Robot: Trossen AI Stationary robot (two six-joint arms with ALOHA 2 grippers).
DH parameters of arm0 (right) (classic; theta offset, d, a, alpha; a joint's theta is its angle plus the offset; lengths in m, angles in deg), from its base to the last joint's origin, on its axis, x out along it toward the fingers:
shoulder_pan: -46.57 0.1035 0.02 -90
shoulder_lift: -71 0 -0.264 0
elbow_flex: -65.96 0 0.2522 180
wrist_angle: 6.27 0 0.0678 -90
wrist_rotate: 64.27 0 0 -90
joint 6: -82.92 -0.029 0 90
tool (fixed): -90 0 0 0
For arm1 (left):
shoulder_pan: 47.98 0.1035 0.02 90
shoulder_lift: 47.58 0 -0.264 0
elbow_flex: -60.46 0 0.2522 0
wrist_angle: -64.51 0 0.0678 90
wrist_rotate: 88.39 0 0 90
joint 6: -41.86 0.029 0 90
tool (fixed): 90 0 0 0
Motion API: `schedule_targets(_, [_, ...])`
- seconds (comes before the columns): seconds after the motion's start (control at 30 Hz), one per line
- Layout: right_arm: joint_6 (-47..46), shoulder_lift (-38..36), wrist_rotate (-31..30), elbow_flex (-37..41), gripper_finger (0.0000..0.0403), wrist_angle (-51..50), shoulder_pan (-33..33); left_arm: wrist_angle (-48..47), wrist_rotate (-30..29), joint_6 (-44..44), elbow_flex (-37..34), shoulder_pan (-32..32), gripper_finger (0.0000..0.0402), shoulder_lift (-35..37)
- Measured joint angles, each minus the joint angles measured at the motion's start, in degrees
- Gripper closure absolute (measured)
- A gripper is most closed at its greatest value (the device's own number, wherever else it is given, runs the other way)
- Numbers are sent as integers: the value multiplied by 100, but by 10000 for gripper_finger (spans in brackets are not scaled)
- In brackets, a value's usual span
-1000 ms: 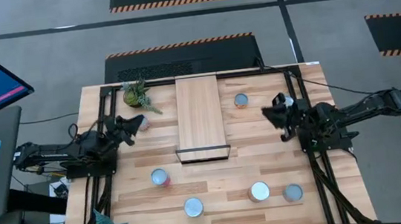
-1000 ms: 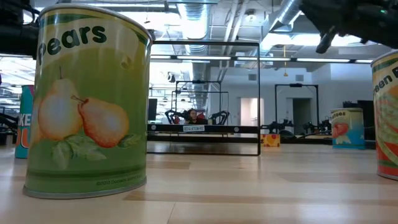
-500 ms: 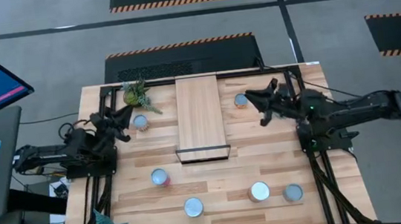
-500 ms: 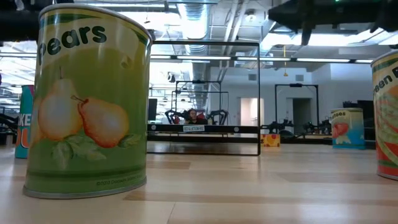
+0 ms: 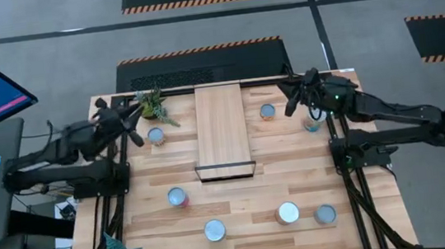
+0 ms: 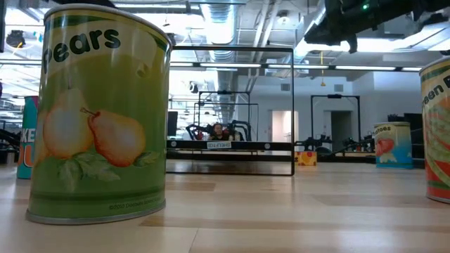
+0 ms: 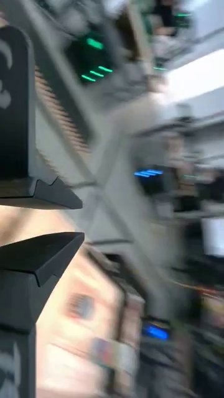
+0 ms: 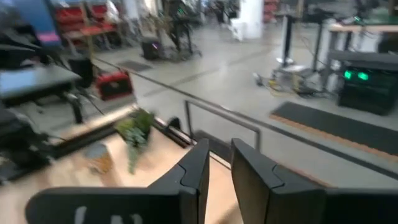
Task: Pick and place cans onto a shelf
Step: Put the canned black beans on the shelf
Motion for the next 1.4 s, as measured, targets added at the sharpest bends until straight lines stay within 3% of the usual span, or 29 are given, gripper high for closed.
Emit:
schedule_targets(0.13, [-2,2,21,-43,310,-329,-187,-1754,81,-1204,843,363,340,-1077])
schedule_targets(0.27, [-2,2,24,-43,310,-535,-327,-2662,853,-1711,1322,794,340,-2067])
schedule_targets(0.57, [-151,2,88,-43,310,-1329,-480,-2949,2465,-1590,1431,1951,284,-3577])
schedule_targets(0.8, [-153,3,144,-43,310,-1604,-480,-3098,3150,-1770,1431,2373,231,-4494])
schedule_targets(1.07, [-151,4,144,-43,310,-1682,-478,-3281,3172,-2764,1431,2411,217,-5196])
schedule_targets(1.4, [-149,2,143,-43,310,-1683,-478,-3285,2963,-3091,1423,2323,217,-5630])
